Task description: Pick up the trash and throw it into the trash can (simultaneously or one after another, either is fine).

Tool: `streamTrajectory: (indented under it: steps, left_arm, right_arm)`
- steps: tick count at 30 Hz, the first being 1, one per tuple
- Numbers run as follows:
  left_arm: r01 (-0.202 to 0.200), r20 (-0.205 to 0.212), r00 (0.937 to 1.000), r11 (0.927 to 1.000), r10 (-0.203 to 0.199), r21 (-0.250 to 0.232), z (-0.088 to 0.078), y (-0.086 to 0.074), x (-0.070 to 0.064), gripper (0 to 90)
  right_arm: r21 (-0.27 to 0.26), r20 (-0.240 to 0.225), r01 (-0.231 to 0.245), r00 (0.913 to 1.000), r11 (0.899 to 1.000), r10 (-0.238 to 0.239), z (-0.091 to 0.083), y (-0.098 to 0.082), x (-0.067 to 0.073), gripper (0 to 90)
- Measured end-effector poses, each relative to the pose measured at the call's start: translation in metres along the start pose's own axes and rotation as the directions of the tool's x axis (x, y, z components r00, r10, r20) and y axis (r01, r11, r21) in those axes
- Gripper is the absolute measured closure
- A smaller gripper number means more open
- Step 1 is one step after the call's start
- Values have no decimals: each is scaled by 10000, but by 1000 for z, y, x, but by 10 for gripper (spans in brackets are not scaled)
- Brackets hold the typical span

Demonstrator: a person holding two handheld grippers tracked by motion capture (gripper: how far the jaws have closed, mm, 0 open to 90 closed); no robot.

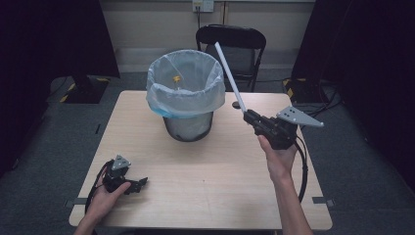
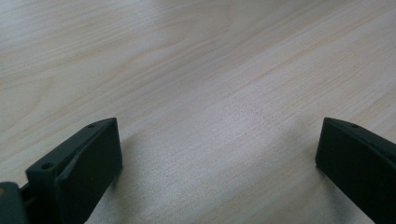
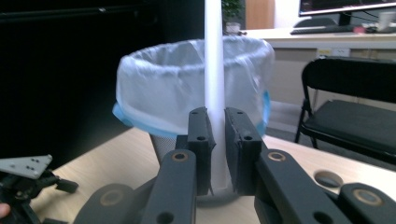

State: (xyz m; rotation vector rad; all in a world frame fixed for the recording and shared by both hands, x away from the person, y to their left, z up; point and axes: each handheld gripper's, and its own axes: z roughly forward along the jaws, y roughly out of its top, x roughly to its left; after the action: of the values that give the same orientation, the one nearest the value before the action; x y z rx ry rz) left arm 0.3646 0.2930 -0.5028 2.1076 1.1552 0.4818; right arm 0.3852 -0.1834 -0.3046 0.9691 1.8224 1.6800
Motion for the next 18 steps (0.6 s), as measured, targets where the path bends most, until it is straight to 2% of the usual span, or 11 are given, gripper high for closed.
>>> streamTrajectory:
  steps: [4,7,18]
  left_arm:
    - [6,3,10000,10000,-6,2,0,0,0,0]
    - [-21,-10,10000,10000,21,5,0,0,0,0]
    - [2,1,10000,10000,-2,1,0,0,0,0]
  right_arm:
    - [-269,-324,38,9995,9996,-46,7,15,3,816]
    - [-237,-546,177,9983,9996,-189,15,26,6,816]
    - [-268,-1200,161,9926,9995,-192,48,44,8,815]
